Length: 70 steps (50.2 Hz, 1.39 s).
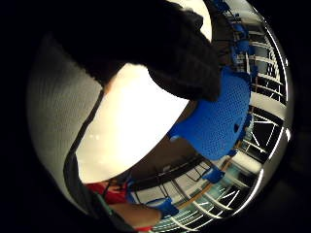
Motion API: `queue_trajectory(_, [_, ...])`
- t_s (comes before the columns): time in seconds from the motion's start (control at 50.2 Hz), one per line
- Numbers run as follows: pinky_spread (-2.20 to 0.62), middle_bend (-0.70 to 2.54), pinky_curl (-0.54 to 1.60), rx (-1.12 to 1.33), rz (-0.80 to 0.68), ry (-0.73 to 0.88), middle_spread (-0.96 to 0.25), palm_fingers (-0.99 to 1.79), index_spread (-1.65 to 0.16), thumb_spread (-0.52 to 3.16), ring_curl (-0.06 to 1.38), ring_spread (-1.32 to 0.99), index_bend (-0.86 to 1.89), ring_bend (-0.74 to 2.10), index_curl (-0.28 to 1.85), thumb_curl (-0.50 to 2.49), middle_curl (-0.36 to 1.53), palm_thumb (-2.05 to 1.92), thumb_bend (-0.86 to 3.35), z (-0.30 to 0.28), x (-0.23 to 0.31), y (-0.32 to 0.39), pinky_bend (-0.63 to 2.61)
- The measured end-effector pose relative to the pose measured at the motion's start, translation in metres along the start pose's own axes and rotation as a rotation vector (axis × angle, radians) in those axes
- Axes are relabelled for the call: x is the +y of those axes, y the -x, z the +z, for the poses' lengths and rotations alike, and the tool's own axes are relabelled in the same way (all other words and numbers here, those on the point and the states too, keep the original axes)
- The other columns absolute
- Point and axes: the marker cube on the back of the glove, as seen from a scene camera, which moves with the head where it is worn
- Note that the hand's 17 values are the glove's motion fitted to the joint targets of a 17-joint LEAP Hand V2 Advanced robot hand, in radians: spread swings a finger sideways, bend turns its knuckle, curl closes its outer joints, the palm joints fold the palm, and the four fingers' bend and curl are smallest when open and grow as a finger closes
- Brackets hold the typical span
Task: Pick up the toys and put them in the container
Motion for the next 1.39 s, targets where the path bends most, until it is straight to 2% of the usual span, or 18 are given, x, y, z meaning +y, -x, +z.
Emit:
queue_trajectory(0.339, [0.11,0.06,0.42,-0.034,-0.004,0.047,0.02,-0.29,-0.33,1.01,0.14,0.07,0.15,0.12,0.21,0.23,0.12,-0.05,-0.05,0.015,-0.002,-0.007,1.33])
queue_trajectory(0.558, [0.07,0.11,0.40,0.023,-0.004,0.090,0.02,-0.17,-0.36,1.03,0.16,0.09,0.16,0.19,0.23,0.24,0.12,-0.03,-0.04,0.017,0.006,0.000,1.32])
queue_trajectory(0.677, [-0.01,0.10,0.37,0.049,0.014,0.116,0.01,0.00,-0.39,1.11,0.20,0.08,0.22,0.36,0.27,0.28,0.12,0.06,0.01,0.015,0.007,0.007,1.21])
queue_trajectory(0.737, [-0.11,0.12,0.35,0.060,0.028,0.129,0.00,0.14,-0.40,1.15,0.25,0.03,0.20,0.55,0.27,0.30,0.12,0.11,0.03,0.013,0.007,0.010,1.15])
queue_trajectory(0.837, [-0.23,0.15,0.34,0.079,0.047,0.103,-0.02,0.32,-0.40,1.21,0.28,-0.04,0.24,0.65,0.29,0.34,0.12,0.20,0.06,0.013,0.011,0.018,1.14])
queue_trajectory(0.857, [-0.24,0.14,0.34,0.083,0.051,0.090,-0.02,0.28,-0.41,1.21,0.28,-0.04,0.22,0.65,0.29,0.34,0.12,0.19,0.06,0.013,0.012,0.020,1.14])
queue_trajectory(0.956, [-0.34,0.19,0.35,0.122,0.049,-0.005,-0.08,0.61,-0.40,1.26,0.32,-0.18,0.24,0.77,0.32,0.39,0.14,0.34,0.13,0.013,0.015,0.030,1.19])
queue_trajectory(1.036, [-0.38,0.23,0.36,0.159,0.035,-0.071,-0.13,0.74,-0.39,1.26,0.35,-0.28,0.18,0.85,0.32,0.43,0.16,0.44,0.17,0.012,0.015,0.036,1.18])
queue_trajectory(1.255, [-0.42,0.35,0.37,0.122,0.024,-0.072,-0.28,0.95,-0.39,1.03,0.39,-0.44,0.21,0.85,0.39,0.56,0.24,0.59,0.17,-0.005,0.007,0.036,1.10])
queue_trajectory(1.395, [-0.43,0.39,0.38,0.049,0.040,-0.112,-0.35,1.00,-0.40,0.91,0.41,-0.48,0.20,0.85,0.44,0.63,0.28,0.62,0.15,-0.038,0.001,0.048,1.06])
